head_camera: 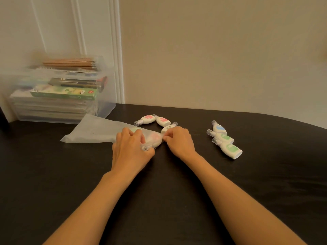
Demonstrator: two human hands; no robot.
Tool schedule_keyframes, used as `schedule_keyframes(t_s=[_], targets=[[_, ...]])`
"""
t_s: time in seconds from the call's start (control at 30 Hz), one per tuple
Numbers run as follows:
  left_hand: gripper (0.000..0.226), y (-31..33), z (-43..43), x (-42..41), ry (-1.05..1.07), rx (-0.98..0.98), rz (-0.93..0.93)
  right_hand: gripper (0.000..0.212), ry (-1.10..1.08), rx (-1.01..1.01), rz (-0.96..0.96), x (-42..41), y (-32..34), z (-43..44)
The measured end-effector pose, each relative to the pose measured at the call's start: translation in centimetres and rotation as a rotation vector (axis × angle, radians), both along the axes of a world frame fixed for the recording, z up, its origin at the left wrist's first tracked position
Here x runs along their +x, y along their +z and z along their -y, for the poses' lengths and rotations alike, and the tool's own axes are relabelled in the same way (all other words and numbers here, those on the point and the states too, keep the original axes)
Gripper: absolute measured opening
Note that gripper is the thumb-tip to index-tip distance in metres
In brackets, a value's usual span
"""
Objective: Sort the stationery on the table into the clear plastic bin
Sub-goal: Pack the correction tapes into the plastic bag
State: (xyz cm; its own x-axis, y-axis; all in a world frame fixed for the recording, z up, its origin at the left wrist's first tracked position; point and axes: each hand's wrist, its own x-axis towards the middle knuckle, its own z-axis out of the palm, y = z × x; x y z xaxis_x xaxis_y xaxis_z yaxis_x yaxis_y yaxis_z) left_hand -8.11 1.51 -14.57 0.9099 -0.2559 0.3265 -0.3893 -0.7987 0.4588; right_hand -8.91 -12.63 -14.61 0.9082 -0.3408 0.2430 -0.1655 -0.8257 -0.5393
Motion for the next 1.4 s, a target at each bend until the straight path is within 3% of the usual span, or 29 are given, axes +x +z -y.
schedule_keyframes(t_s=[0.17, 0.3, 0.53, 0.63, 0.73, 0.93, 1.17, 1.4], targets=[[0.039, 0.0, 0.0, -0.2, 0.03, -0.003, 0.015, 0.013, 0.098, -0.036, -0.006, -2.0, -0.1, 0.7], [0.038, 0.0, 0.3, -0.4, 0.015, -0.017, 0.037, 0.012, 0.19, -0.015, -0.024, -3.7, 0.0, 1.8], [0.028, -0.2, 0.5, -1.2, -0.03, -0.018, 0.104, 0.032, 0.266, 0.138, 0.015, -6.3, 0.1, 2.4], [0.042, -0.3, 0.9, -1.6, -0.144, 0.074, 0.203, 0.019, 0.286, 0.072, 0.061, -6.7, -0.1, 2.5], [0.048, -0.5, 1.3, -1.6, -0.216, 0.161, 0.16, 0.019, 0.328, 0.038, 0.042, -7.2, -0.2, 2.5], [0.077, -0.8, 1.1, -0.9, -0.187, 0.178, 0.091, 0.045, 0.233, 0.257, 0.147, -7.3, 0.1, 2.7], [0.067, -0.1, 0.9, -0.5, -0.213, 0.368, 0.152, 0.019, 0.259, 0.448, 0.11, -6.5, -0.2, 2.6], [0.065, 0.7, 0.1, -1.7, -0.229, 0.315, 0.078, 0.012, 0.36, 0.603, 0.073, -6.3, -0.3, 1.4]])
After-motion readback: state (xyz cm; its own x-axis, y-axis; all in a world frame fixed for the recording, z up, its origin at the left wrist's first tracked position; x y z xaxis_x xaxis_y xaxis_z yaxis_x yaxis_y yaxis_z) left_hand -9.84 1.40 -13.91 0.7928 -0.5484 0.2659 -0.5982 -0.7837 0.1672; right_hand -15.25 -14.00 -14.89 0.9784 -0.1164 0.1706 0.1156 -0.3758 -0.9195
